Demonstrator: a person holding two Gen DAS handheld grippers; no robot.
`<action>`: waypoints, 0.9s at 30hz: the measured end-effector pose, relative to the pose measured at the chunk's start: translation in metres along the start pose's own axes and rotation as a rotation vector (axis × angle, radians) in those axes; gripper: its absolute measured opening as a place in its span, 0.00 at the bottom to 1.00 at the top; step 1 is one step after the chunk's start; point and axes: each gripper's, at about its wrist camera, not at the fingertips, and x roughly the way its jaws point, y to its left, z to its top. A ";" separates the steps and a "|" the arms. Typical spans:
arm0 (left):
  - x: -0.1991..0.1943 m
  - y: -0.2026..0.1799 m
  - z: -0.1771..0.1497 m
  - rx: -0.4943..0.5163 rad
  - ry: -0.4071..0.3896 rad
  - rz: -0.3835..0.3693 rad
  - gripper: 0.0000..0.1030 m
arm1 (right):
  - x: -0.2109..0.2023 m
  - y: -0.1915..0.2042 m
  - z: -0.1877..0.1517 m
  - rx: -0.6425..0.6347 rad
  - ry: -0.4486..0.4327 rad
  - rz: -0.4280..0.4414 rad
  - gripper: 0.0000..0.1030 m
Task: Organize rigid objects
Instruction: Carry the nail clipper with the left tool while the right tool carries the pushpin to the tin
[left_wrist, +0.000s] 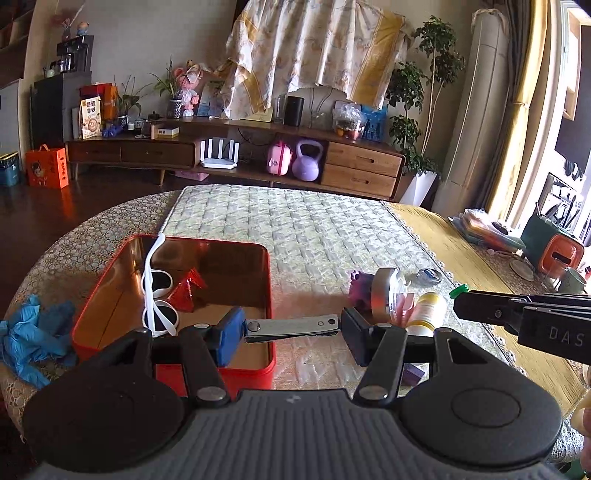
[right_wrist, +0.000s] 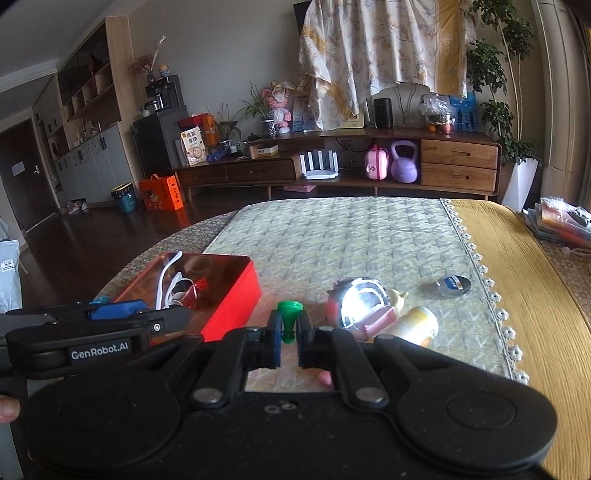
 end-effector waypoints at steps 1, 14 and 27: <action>0.000 0.004 0.001 -0.003 -0.001 0.006 0.55 | 0.002 0.005 0.002 -0.004 0.003 0.009 0.07; 0.004 0.065 0.007 -0.042 0.002 0.106 0.55 | 0.042 0.062 0.011 -0.090 0.062 0.088 0.07; 0.043 0.107 0.014 -0.071 0.042 0.162 0.55 | 0.104 0.096 0.011 -0.200 0.145 0.115 0.07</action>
